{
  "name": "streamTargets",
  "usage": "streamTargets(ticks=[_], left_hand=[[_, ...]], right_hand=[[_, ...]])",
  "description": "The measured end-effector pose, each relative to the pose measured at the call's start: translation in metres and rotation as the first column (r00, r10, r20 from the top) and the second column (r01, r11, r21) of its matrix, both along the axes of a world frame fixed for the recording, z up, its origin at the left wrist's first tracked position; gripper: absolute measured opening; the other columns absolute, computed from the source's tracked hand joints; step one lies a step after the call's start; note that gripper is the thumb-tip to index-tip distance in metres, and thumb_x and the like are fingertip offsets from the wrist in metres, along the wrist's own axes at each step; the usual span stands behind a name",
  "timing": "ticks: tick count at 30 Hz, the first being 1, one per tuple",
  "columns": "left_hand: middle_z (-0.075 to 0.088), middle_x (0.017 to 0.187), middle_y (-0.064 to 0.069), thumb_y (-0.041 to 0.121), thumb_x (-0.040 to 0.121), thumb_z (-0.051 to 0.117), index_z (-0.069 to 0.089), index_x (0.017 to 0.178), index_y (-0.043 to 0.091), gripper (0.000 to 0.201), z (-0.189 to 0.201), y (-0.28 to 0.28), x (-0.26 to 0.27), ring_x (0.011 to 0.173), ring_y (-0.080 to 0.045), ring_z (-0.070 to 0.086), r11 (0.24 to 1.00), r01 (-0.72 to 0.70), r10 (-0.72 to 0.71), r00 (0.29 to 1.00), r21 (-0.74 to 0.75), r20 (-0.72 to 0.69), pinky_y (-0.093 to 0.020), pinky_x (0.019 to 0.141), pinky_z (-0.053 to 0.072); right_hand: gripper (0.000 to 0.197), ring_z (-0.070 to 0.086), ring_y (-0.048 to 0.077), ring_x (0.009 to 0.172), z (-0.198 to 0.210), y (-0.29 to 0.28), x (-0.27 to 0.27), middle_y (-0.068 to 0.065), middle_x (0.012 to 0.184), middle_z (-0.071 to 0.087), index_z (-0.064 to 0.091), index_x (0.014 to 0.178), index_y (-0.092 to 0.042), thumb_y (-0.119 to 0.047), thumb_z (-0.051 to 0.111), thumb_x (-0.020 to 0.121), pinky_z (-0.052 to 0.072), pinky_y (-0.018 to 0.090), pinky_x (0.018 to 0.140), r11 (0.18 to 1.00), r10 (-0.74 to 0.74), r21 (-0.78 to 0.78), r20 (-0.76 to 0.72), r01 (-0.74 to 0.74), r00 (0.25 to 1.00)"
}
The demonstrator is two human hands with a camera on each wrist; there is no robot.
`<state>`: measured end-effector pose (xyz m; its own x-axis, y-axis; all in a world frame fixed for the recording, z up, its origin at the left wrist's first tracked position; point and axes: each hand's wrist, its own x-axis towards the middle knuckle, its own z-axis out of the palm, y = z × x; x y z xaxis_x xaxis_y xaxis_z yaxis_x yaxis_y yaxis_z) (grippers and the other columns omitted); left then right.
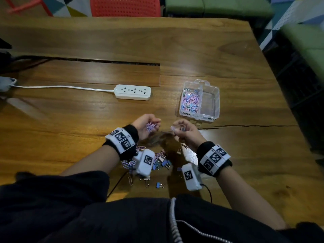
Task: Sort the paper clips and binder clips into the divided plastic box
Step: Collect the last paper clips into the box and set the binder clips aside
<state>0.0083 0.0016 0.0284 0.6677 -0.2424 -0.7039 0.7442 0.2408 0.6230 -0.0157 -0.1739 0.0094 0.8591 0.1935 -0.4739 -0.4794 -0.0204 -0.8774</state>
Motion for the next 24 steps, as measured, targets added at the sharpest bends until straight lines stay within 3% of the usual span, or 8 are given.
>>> streamTargets(ticks=[5,9,12,14,16,19,22,24], left_hand=[[0.049,0.075,-0.008,0.015,0.094,0.038,0.049,0.080,0.003,0.022,0.023,-0.049,0.040,0.063,-0.016,0.051,0.987,-0.056,0.041,0.994,-0.151,-0.097,-0.023,0.050,0.054],[0.049,0.076,-0.011,0.032,0.094,0.041,0.049,0.096,0.001,0.032,0.041,-0.084,0.068,0.070,-0.017,0.046,0.971,-0.109,0.091,0.991,-0.210,-0.094,-0.026,0.066,0.046],[0.061,0.096,-0.026,0.048,0.093,0.034,0.045,0.118,-0.001,0.055,0.050,-0.098,0.075,0.084,-0.028,0.053,0.952,-0.056,0.043,0.998,-0.301,-0.051,-0.033,0.075,0.045],[0.032,0.141,-0.028,0.057,0.092,0.025,0.015,0.145,-0.002,0.079,0.048,-0.100,0.076,0.123,-0.036,0.042,0.953,-0.029,0.019,0.999,-0.303,-0.036,-0.040,0.099,0.038],[0.005,0.152,-0.025,0.062,0.091,0.018,0.002,0.147,0.003,0.082,0.045,-0.097,0.074,0.141,-0.035,0.018,0.963,0.015,-0.015,1.000,-0.268,0.003,-0.041,0.112,0.023],[0.015,0.152,-0.022,0.057,0.093,0.019,0.012,0.146,0.002,0.077,0.038,-0.088,0.066,0.141,-0.032,0.021,0.981,0.062,-0.046,0.995,-0.184,0.088,-0.040,0.113,0.023],[0.045,0.130,-0.012,0.040,0.096,0.035,0.038,0.134,0.007,0.050,0.035,-0.068,0.046,0.116,-0.024,0.046,0.987,0.120,-0.139,0.971,0.103,0.193,-0.036,0.094,0.039],[0.050,0.118,-0.008,0.024,0.095,0.044,0.048,0.122,0.009,0.032,0.031,-0.048,0.027,0.101,-0.018,0.048,0.868,0.233,-0.363,0.900,0.438,0.241,-0.030,0.078,0.043]], right_hand=[[0.033,0.034,0.008,0.048,0.020,-0.021,0.039,0.000,0.063,0.045,0.057,0.079,-0.012,0.007,0.034,0.090,0.029,0.018,0.044,0.966,-0.246,-0.084,-0.026,0.243,0.969],[0.028,0.044,0.010,0.030,0.033,-0.030,0.084,0.003,0.041,0.045,0.048,0.074,-0.002,0.011,0.028,0.086,0.038,0.021,0.034,0.895,-0.442,-0.120,-0.099,0.430,0.891],[0.013,0.049,0.016,0.056,0.043,-0.029,0.102,0.006,0.066,0.046,0.044,0.097,-0.006,-0.003,0.032,0.096,0.047,0.024,0.051,0.896,-0.444,-0.072,-0.144,0.438,0.885],[0.020,0.052,0.019,0.073,0.042,-0.030,0.104,0.006,0.081,0.046,0.044,0.114,-0.009,-0.009,0.036,0.096,0.050,0.030,0.066,0.930,-0.366,-0.074,-0.160,0.359,0.917],[0.036,0.052,0.026,0.109,0.035,-0.032,0.101,0.010,0.113,0.051,0.040,0.132,-0.009,-0.009,0.036,0.097,0.048,0.038,0.090,0.954,-0.298,-0.090,-0.140,0.287,0.944],[0.040,0.034,0.025,0.134,0.026,-0.034,0.086,0.012,0.145,0.036,0.036,0.137,-0.006,-0.006,0.034,0.098,0.032,0.039,0.111,0.960,-0.245,-0.139,-0.012,0.241,0.969],[0.027,0.050,0.024,0.116,0.021,-0.035,0.056,0.010,0.124,0.053,0.056,0.113,-0.010,-0.001,0.041,0.093,0.044,0.037,0.100,0.939,-0.214,-0.242,0.141,0.244,0.967],[0.024,0.056,0.020,0.092,0.017,-0.028,0.028,0.001,0.098,0.058,0.058,0.089,-0.017,0.003,0.046,0.089,0.050,0.028,0.078,0.944,-0.129,-0.277,0.193,0.180,0.973]])
